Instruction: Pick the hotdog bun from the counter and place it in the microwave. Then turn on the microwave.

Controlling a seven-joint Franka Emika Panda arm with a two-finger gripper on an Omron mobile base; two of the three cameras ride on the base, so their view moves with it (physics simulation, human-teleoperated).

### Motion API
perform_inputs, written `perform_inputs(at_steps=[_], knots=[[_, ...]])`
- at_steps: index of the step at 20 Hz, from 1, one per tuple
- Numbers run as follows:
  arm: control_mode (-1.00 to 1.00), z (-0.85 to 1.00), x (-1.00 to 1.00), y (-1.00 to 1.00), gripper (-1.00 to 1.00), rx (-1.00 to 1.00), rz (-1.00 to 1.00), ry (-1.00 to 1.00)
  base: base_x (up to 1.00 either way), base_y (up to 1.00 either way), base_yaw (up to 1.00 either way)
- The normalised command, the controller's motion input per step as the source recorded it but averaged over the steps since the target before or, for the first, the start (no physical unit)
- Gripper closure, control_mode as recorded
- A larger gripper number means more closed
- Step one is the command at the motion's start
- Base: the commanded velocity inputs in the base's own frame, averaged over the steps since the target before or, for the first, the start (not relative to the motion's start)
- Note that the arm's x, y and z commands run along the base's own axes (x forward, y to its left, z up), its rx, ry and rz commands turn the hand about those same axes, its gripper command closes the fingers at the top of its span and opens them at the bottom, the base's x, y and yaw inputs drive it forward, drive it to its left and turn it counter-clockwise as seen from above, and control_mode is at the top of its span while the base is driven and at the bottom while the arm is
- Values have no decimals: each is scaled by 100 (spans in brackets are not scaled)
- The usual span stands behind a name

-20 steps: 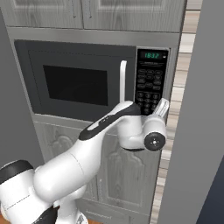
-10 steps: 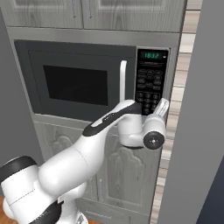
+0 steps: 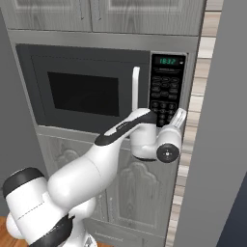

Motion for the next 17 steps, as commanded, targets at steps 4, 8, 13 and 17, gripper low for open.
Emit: perform_inputs(at_steps=[4,8,13,17], knots=[[-100,-4,11,-16,100,2,-1,0,0,0,0],[-100,-4,15,-18,100,2,-1,0,0,0,0],[-100,-7,13,-18,100,2,-1,0,0,0,0],[-100,-1,-15,-17,100,1,0,0,0,0,0]])
